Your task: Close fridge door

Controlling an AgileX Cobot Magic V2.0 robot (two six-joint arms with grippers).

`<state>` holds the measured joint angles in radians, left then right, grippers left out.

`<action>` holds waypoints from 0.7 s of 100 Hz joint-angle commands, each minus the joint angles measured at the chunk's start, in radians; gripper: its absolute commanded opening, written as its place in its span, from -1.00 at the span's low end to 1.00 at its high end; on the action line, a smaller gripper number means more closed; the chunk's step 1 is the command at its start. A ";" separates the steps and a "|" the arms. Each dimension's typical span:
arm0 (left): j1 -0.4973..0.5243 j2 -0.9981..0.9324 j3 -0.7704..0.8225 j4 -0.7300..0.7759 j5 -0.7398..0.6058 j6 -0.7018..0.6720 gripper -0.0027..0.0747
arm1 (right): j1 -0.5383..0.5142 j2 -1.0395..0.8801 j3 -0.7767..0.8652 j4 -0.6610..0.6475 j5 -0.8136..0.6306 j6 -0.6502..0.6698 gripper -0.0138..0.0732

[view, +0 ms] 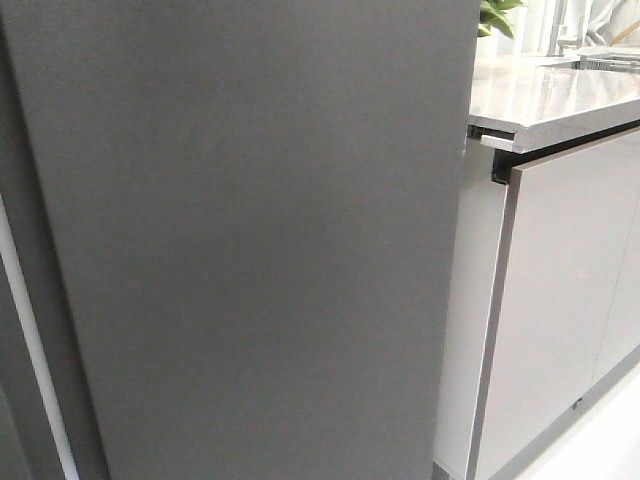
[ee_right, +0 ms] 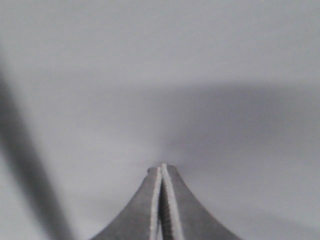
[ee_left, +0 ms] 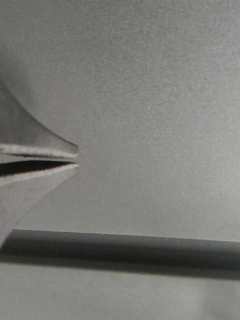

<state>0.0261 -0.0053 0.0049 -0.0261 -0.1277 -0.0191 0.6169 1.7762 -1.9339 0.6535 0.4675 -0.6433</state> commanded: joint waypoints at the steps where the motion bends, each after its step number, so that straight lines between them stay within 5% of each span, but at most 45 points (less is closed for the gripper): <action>1: -0.001 -0.011 0.035 -0.004 -0.072 -0.004 -0.98 | -0.025 -0.116 -0.035 -0.028 -0.016 0.012 -0.78; 30: -0.001 -0.011 0.035 -0.004 -0.072 -0.004 -0.98 | -0.035 -0.329 -0.035 -0.436 0.152 0.302 -0.78; 49: -0.001 -0.011 0.035 -0.004 -0.072 -0.004 -0.98 | -0.035 -0.500 0.025 -0.586 0.243 0.410 -0.78; 70: -0.001 -0.011 0.035 -0.004 -0.072 -0.004 -0.98 | -0.035 -0.749 0.271 -0.680 0.243 0.504 -0.78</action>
<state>0.0261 -0.0053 0.0049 -0.0261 -0.1277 -0.0191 0.5863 1.1330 -1.7317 0.0304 0.7743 -0.1854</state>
